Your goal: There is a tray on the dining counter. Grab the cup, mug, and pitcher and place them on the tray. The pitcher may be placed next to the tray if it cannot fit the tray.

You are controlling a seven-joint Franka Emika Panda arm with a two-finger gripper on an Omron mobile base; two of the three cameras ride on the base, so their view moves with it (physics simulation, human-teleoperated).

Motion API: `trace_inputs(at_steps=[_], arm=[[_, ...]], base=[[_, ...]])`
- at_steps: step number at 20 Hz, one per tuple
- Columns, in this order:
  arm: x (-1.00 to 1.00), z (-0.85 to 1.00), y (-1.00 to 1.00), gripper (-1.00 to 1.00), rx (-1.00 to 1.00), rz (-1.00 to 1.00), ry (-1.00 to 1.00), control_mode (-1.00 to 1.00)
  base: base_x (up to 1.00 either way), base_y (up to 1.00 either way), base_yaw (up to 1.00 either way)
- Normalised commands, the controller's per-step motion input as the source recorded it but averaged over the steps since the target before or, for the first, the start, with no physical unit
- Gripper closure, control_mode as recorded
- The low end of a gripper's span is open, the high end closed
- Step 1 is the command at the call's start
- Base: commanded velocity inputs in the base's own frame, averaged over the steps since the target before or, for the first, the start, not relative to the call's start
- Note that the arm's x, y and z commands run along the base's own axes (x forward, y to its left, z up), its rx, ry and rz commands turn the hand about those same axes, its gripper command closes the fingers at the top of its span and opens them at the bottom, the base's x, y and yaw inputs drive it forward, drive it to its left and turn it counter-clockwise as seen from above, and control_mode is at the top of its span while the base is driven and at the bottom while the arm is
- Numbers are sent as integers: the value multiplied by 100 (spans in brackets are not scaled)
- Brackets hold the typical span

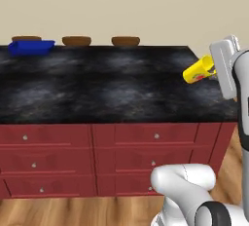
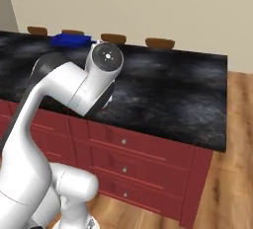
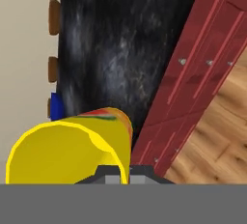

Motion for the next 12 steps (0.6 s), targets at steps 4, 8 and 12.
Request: trace_inputs(at_steps=[4,8,12], arm=[[0,0,0,100,0,0,0,100],[0,0,0,100,0,0,0,100],[0,0,0,100,0,0,0,100]], base=[[30,-100,-17],[28,-100,-25],[30,-100,-28]])
